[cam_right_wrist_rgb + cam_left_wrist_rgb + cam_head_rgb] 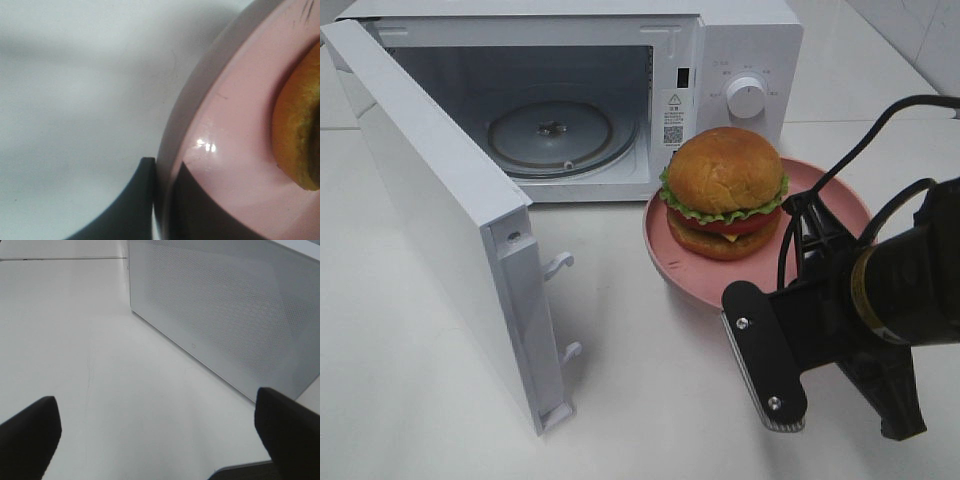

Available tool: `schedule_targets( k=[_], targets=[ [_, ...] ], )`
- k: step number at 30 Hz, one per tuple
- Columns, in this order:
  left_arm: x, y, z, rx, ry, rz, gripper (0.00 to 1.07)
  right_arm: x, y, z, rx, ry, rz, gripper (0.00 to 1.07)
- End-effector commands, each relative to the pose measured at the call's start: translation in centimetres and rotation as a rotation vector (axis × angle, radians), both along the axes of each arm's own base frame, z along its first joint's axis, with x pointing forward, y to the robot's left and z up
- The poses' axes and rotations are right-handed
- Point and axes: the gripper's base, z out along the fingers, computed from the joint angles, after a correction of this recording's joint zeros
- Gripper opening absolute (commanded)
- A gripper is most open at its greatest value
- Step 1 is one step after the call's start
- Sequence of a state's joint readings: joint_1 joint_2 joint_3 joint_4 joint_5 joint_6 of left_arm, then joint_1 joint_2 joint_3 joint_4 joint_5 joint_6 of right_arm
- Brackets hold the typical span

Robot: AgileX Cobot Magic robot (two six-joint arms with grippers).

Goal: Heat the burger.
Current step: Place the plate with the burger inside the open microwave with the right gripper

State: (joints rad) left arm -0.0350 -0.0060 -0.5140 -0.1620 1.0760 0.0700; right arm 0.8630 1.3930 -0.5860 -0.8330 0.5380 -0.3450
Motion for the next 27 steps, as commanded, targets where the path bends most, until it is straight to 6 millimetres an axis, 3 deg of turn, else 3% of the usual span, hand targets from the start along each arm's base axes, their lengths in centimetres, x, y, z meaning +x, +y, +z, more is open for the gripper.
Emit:
schedule_targets(
  k=[1,20,27],
  targets=[
    [-0.2,0.0,0.1,0.0,-0.024,-0.004,0.98,1.2,0.4,1.3,0.027,-0.031,0.067,0.0],
    [-0.2,0.0,0.1,0.0,-0.024,-0.004,0.98,2.3,1.0,2.6,0.027,0.07,0.328,0.0],
    [-0.2,0.0,0.1,0.0,-0.024,-0.004,0.98,3.2,0.2,2.9,0.05,0.09,0.332,0.0]
  ],
)
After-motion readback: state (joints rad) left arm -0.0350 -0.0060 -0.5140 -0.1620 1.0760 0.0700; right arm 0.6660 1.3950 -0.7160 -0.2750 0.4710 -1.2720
